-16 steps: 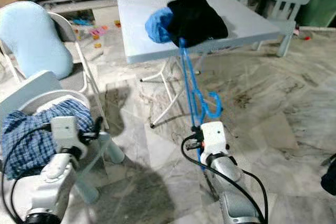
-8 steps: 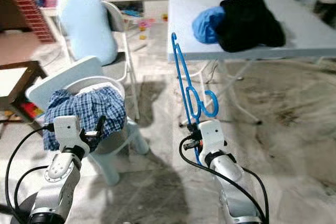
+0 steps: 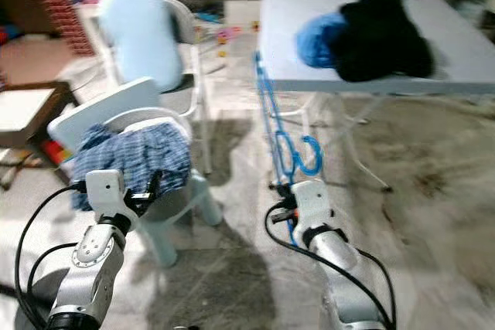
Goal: Hang hanger
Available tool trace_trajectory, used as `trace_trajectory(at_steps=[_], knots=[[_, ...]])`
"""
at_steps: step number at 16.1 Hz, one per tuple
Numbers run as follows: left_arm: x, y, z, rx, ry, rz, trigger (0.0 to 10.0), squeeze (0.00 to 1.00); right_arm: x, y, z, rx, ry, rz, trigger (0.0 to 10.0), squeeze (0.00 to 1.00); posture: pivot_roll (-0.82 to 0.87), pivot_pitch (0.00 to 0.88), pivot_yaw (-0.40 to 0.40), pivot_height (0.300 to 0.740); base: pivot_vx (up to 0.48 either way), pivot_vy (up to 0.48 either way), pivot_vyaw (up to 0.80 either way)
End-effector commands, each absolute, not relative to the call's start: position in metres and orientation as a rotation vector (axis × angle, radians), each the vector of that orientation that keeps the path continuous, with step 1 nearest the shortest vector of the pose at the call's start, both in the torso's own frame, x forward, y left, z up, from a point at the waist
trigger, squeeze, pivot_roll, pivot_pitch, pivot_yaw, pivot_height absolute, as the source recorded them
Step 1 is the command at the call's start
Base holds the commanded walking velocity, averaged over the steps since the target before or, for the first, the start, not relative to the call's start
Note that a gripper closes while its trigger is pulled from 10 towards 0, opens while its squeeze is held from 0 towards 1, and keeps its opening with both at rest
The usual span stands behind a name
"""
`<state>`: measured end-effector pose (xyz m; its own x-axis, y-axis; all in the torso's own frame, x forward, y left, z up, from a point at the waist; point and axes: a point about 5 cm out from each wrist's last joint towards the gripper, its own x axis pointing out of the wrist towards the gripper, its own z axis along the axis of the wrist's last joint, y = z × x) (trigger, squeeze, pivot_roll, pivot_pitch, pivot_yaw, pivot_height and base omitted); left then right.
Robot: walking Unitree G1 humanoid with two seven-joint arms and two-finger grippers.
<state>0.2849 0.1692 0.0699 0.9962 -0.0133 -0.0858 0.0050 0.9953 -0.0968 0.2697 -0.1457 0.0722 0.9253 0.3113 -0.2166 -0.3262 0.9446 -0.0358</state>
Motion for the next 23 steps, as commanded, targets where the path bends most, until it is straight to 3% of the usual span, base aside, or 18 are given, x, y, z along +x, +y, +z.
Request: trace_trajectory(at_steps=[1,11,20,23], knots=[[0.285,0.171,0.072,-0.093,0.069,-0.008,10.0,0.0,0.272,-0.144,0.082,-0.073,0.163,0.341,10.0,0.0,-0.07,0.032,0.024,0.74,0.307,0.292,0.41],[0.283,0.17,0.071,-0.094,0.066,-0.014,10.0,0.0,0.271,-0.134,0.092,-0.081,0.095,0.4,10.0,0.0,-0.07,0.038,0.019,0.74,0.358,0.311,0.0],[0.282,0.169,0.068,-0.123,0.092,0.002,10.0,0.0,0.271,-0.129,0.099,-0.097,0.045,0.434,10.0,0.0,-0.06,0.031,0.008,0.74,0.375,0.0,0.37],[0.281,0.171,0.066,-0.176,0.105,0.009,10.0,0.0,0.271,-0.127,0.098,-0.101,0.044,0.444,10.0,0.0,-0.06,0.029,0.005,0.74,0.0,0.0,0.0]])
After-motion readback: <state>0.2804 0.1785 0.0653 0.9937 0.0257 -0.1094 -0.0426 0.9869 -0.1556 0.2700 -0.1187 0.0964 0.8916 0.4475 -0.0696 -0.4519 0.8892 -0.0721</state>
